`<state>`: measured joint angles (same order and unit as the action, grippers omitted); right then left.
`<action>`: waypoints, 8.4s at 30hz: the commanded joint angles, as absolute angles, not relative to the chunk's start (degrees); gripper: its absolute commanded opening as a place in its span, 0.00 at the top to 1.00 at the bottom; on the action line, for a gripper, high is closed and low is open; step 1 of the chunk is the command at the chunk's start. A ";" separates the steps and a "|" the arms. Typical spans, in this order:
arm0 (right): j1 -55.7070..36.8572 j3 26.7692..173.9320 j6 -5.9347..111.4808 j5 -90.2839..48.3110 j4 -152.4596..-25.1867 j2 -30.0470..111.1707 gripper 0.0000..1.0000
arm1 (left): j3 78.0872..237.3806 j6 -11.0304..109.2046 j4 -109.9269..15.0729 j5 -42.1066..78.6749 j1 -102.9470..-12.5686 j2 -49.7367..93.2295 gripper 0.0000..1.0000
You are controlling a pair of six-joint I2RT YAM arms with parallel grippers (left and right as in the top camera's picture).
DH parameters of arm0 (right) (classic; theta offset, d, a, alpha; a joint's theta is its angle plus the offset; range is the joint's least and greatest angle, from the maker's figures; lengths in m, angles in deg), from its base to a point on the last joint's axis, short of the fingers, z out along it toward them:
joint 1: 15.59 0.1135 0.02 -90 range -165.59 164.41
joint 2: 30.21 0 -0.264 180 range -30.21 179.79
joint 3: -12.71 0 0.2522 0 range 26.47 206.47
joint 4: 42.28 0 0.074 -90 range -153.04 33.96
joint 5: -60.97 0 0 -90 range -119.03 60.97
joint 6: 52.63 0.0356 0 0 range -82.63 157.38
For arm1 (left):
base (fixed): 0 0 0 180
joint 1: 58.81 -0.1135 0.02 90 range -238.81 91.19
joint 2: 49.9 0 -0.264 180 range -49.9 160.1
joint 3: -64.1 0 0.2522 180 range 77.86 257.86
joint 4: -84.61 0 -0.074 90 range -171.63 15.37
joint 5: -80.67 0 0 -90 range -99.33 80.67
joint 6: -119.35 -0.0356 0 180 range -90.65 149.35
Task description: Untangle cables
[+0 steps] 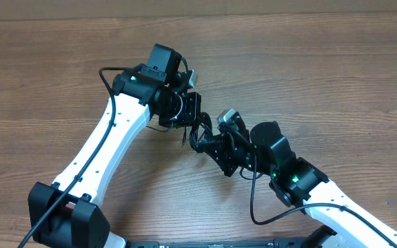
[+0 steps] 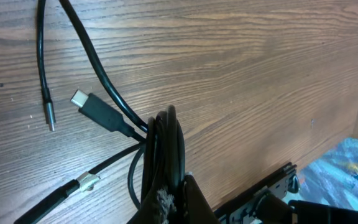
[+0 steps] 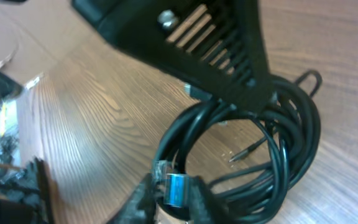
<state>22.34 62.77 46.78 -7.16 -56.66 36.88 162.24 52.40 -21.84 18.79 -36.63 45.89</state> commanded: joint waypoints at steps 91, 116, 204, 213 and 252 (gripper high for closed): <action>5.23 64.36 62.39 20.99 -52.75 41.93 0.88 | 162.98 17.76 -16.07 56.49 -46.05 44.90 0.95; 5.16 64.36 67.59 19.85 -53.14 41.93 0.96 | 162.98 22.15 -14.76 31.70 -39.26 44.90 0.96; 14.19 64.43 51.44 -19.97 -62.76 42.02 0.49 | 162.98 24.92 -20.03 22.20 -37.97 44.90 0.96; 13.93 64.43 55.64 -17.52 -59.61 43.59 0.49 | 162.98 16.01 -18.17 36.34 -37.92 44.90 0.96; -6.03 64.43 69.14 -18.66 -68.64 47.81 0.46 | 162.98 -2.38 -2.46 48.62 -42.45 44.90 0.96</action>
<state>-5.22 64.30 74.63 -24.93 -69.08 47.96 162.24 -1.98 -1.32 48.14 -40.63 46.00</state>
